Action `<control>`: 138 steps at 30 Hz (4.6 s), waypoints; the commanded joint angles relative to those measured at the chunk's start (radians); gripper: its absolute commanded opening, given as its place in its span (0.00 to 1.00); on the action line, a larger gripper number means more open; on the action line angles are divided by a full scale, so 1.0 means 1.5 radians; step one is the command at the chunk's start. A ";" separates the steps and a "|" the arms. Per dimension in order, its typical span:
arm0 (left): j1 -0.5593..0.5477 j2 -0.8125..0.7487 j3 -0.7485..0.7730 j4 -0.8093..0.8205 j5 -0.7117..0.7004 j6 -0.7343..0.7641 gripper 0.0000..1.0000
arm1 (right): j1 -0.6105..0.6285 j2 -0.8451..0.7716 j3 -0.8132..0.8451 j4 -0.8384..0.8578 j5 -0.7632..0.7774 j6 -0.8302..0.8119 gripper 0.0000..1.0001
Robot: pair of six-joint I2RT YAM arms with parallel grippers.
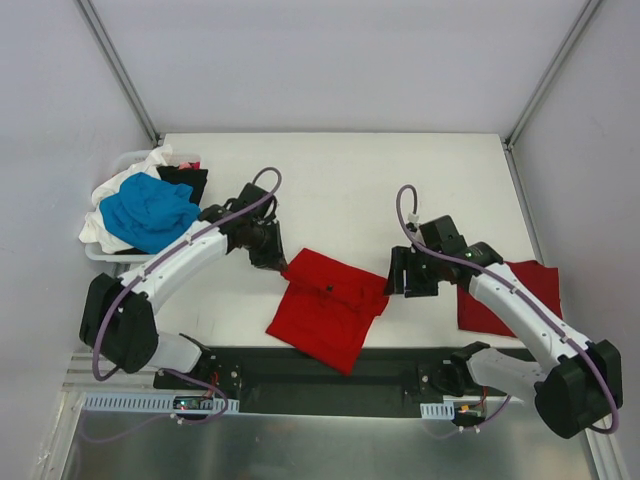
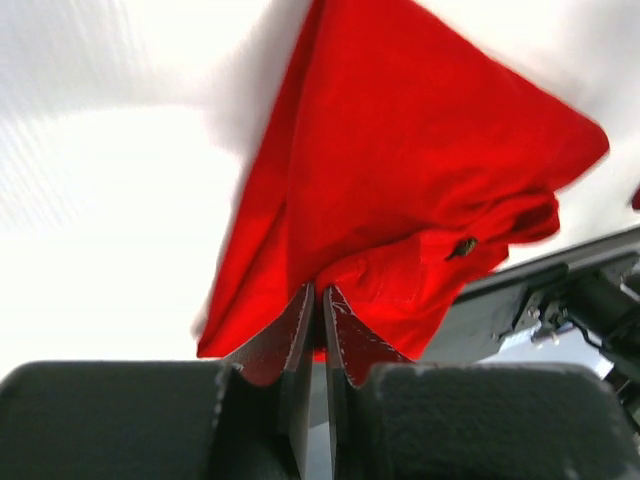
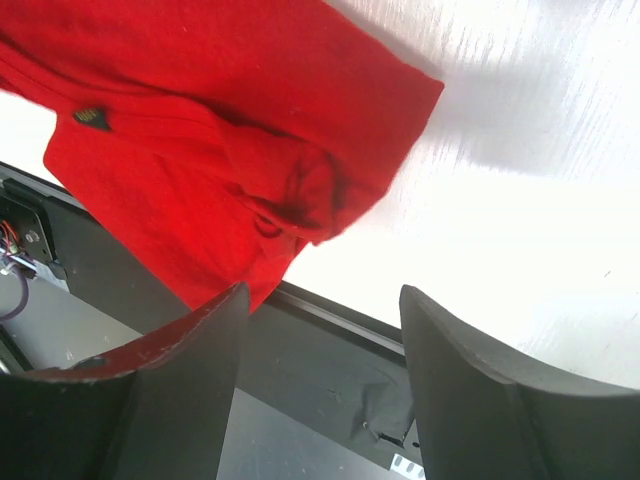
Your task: Fold and stack the t-shirts
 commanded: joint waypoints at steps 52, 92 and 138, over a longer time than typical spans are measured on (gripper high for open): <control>-0.023 0.306 0.266 -0.028 0.058 0.100 0.00 | 0.061 0.299 0.151 0.135 -0.035 0.089 0.01; 0.143 0.517 0.380 -0.009 0.062 0.145 0.00 | -0.074 0.586 0.384 0.100 -0.046 0.025 0.01; 0.101 0.301 0.370 -0.042 0.043 0.054 0.18 | -0.031 0.549 0.510 0.029 -0.161 0.010 0.53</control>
